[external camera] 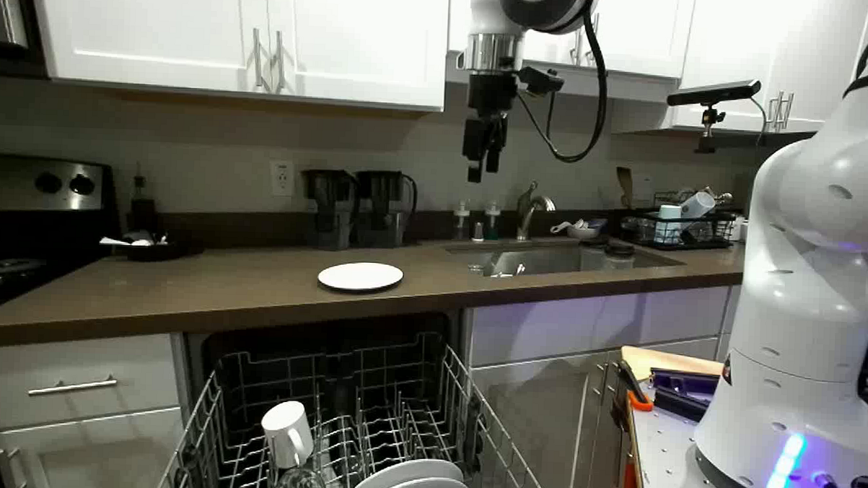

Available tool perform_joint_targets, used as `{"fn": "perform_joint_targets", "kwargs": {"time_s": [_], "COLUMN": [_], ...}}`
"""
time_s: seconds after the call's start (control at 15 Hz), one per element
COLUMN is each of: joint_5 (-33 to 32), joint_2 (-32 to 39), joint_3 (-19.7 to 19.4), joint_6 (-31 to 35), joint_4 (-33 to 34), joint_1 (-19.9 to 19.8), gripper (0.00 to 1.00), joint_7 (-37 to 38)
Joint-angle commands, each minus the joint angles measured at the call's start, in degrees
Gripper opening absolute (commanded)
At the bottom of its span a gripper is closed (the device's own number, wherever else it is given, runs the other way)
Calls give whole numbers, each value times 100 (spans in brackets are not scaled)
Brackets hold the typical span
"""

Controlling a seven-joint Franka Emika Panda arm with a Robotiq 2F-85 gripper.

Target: Move the white cup towards you

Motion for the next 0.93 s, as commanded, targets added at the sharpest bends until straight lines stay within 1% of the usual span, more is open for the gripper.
{"fn": "perform_joint_targets", "kwargs": {"time_s": [0.0, 0.47, 0.6, 0.87], "joint_5": [-4, -4, 83, 210], "joint_2": [0, 0, 349, 1215], "joint_3": [-12, -12, -52, 3], "joint_6": [-17, -17, 48, 228], "joint_4": [11, 11, 204, 759], "joint_1": [16, 16, 82, 167], "gripper": [100, 100, 100, 100], "joint_7": [5, 5, -102, 83]}}
